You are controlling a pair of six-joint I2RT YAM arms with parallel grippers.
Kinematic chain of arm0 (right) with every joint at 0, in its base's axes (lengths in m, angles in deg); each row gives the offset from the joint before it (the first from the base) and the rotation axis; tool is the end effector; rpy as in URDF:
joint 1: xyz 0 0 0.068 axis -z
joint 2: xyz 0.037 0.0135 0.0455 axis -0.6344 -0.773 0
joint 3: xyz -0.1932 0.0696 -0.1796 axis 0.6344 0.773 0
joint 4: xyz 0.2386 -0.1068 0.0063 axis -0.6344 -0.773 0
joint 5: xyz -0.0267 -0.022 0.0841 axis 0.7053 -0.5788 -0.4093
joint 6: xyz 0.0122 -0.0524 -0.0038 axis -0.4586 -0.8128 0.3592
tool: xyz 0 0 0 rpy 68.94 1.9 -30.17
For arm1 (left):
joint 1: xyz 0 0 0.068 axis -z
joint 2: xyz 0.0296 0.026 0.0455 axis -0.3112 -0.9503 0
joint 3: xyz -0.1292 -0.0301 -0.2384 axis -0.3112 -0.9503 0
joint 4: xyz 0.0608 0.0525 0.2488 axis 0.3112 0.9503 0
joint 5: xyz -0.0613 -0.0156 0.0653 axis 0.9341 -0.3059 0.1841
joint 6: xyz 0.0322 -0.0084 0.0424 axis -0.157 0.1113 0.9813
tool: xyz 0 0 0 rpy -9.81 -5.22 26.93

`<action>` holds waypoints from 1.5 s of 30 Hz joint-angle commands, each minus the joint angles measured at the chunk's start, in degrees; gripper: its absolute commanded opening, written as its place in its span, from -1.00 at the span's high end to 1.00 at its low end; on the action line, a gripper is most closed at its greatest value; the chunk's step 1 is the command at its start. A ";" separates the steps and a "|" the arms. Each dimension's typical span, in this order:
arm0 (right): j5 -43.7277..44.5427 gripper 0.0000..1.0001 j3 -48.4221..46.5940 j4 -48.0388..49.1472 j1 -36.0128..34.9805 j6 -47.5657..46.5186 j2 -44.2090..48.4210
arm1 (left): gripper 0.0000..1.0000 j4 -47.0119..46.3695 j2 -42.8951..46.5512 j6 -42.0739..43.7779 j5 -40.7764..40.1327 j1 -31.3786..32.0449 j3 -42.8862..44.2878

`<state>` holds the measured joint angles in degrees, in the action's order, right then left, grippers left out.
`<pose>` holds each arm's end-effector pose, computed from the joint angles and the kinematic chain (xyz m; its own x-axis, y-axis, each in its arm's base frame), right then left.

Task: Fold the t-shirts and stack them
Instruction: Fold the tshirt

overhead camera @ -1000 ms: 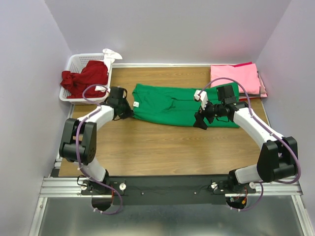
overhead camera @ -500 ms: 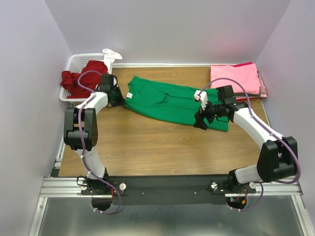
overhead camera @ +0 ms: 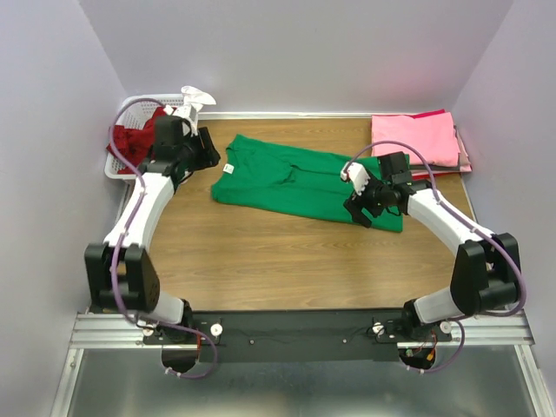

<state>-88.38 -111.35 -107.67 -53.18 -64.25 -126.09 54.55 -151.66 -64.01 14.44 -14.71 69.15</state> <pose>0.2818 0.0827 0.2282 -0.3477 -0.7045 -0.6187 -0.8432 0.5235 -0.1222 0.3454 -0.0275 0.3038 -0.6304 -0.2838 -0.7225 0.0084 0.9282 -0.3719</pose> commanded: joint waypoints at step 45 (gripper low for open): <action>8.22 0.99 13.52 -15.66 -29.24 -1.48 5.26 | -0.60 -14.93 37.63 7.58 -4.06 -0.17 -28.68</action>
<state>-71.66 -97.27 -115.50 -77.81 -68.82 -123.29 41.11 -114.30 -56.95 9.72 -14.71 40.59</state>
